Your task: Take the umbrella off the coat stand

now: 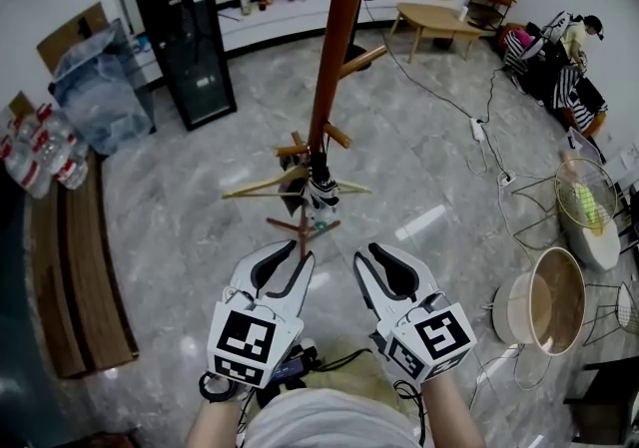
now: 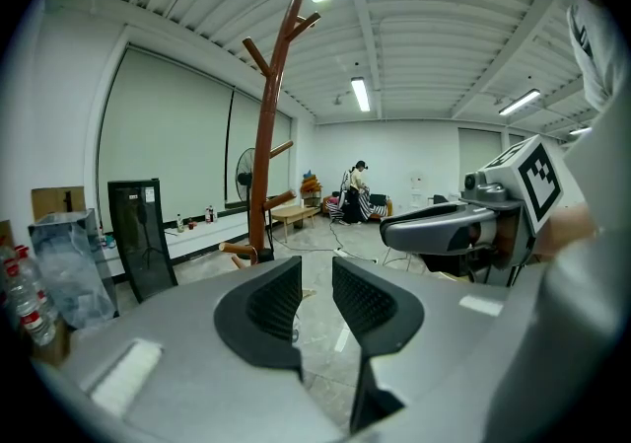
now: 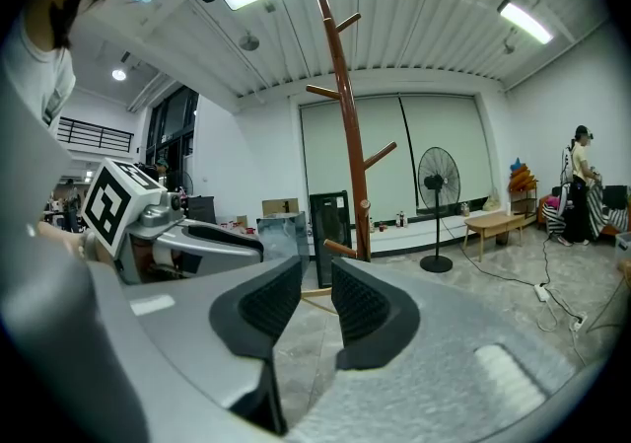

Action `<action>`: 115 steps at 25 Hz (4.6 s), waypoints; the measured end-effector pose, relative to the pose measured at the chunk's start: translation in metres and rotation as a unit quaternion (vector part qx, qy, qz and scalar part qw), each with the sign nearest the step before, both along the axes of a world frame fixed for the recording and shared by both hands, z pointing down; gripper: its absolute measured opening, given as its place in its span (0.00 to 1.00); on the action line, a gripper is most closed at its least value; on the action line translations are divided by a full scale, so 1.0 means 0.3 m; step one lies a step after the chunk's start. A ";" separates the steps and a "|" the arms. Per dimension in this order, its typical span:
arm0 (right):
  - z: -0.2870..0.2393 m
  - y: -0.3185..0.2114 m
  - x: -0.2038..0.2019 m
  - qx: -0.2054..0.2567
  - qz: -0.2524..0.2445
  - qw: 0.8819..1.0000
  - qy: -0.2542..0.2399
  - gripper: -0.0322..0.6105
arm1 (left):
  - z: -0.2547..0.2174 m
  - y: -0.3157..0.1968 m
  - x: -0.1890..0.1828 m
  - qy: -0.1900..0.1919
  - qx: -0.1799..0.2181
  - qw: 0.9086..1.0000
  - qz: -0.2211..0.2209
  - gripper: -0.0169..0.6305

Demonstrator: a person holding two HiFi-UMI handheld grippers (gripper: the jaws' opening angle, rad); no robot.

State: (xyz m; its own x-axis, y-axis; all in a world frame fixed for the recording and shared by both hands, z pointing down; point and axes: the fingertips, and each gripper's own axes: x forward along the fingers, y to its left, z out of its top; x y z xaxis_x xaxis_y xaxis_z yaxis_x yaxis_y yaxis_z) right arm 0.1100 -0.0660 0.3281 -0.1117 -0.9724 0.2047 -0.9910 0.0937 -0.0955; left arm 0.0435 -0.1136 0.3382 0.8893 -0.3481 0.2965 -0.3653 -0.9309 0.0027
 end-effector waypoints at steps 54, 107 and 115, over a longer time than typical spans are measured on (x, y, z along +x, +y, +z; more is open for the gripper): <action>0.145 -0.631 0.265 -0.035 -0.149 0.988 0.005 0.19 | 0.077 -0.449 0.264 0.001 -0.014 0.990 -0.139 0.18; 0.168 -0.666 0.237 -0.051 -0.223 0.973 0.027 0.05 | 0.103 -0.539 0.412 0.028 -0.040 0.990 -0.133 0.16; 0.159 -0.654 0.242 -0.050 -0.227 0.972 0.034 0.05 | 0.110 -0.547 0.440 0.028 -0.046 0.991 -0.119 0.10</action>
State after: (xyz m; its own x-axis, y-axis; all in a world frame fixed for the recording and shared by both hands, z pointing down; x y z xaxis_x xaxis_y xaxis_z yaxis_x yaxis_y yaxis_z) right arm 0.1827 -0.2624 0.3759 -0.5071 -0.8015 0.3169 -0.8543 0.5161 -0.0616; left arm 0.1756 -0.2779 0.3711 0.8011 -0.5242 0.2890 -0.5717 -0.8131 0.1098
